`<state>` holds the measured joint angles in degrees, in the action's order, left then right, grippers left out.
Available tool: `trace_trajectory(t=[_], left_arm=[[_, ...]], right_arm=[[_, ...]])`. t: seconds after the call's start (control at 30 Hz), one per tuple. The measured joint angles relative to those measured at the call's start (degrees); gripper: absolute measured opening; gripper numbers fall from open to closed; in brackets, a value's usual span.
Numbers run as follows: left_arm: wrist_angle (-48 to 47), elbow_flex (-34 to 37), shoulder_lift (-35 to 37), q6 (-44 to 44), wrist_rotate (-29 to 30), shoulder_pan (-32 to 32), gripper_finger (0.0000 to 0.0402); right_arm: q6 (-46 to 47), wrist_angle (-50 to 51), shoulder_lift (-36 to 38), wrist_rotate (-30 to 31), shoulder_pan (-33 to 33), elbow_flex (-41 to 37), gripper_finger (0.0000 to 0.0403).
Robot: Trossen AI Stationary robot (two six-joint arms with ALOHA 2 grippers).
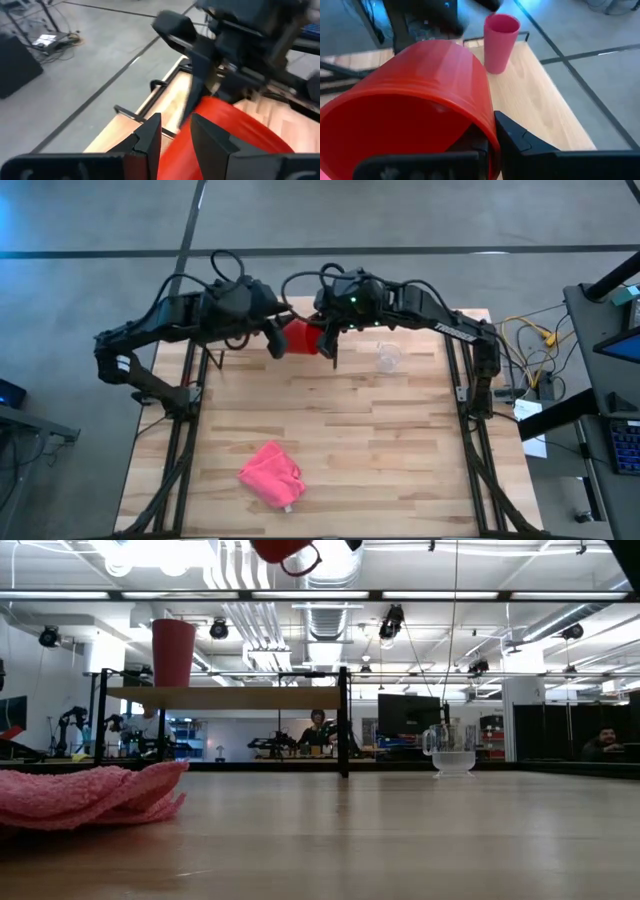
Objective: Stack small to large cups/mugs on shelf
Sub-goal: Put the red mug on the shelf
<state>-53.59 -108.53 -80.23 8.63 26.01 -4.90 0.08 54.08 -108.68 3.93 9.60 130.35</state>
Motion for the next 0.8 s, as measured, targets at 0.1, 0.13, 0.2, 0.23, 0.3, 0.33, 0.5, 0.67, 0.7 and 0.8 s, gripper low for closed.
trace_trajectory(t=[0.1,0.13,0.2,0.23,0.3,0.33,0.5,0.67,0.7,0.8], left_arm=[[-1.41,-0.02,0.34,2.09,0.4,-0.01,0.0091],[-2.37,-0.05,0.5,3.28,0.49,-0.01,0.0091],[-5.28,-0.07,1.2,5.23,0.49,-0.01,0.0091],[-6.76,-0.07,1.43,6.2,0.51,-0.01,0.0091],[-9.31,-0.08,2.17,8.2,1.17,0.01,0.0091],[-10.31,0.08,2.34,8.93,1.82,0.01,0.0091],[-10.48,0.94,2.49,9.04,3.55,0.01,0.0091],[-10.51,2.3,2.2,9.02,6.02,0.01,0.0091],[-10.58,2.75,2.19,9.02,6.1,0.01,0.0091],[-10.9,3.86,2.21,9.06,6.28,0.01,0.0091]], right_arm=[[-0.63,0.14,-0.22,0.13,0.17,0.14,0.0013],[-0.62,0.2,-0.22,0.14,0.28,0.13,0.0013],[-0.81,0.16,-0.02,0.38,0.79,0.12,0.0013],[-1.16,0.2,0.06,0.57,0.99,0.24,0.0013],[-1.4,0.11,0.06,0.65,1.58,1.0,0.0013],[-1.38,0.13,0.07,0.65,1.79,1.47,0.0013],[-2.46,-1.04,0.2,-0.68,2.54,1.51,0.0013],[-2.73,-2.21,-0.32,-1.82,2.91,0.96,0.0013],[-2.74,-2.42,-0.66,-1.82,2.91,0.93,0.0013],[-2.73,-2.9,-0.95,-1.97,2.92,0.93,0.0013]])
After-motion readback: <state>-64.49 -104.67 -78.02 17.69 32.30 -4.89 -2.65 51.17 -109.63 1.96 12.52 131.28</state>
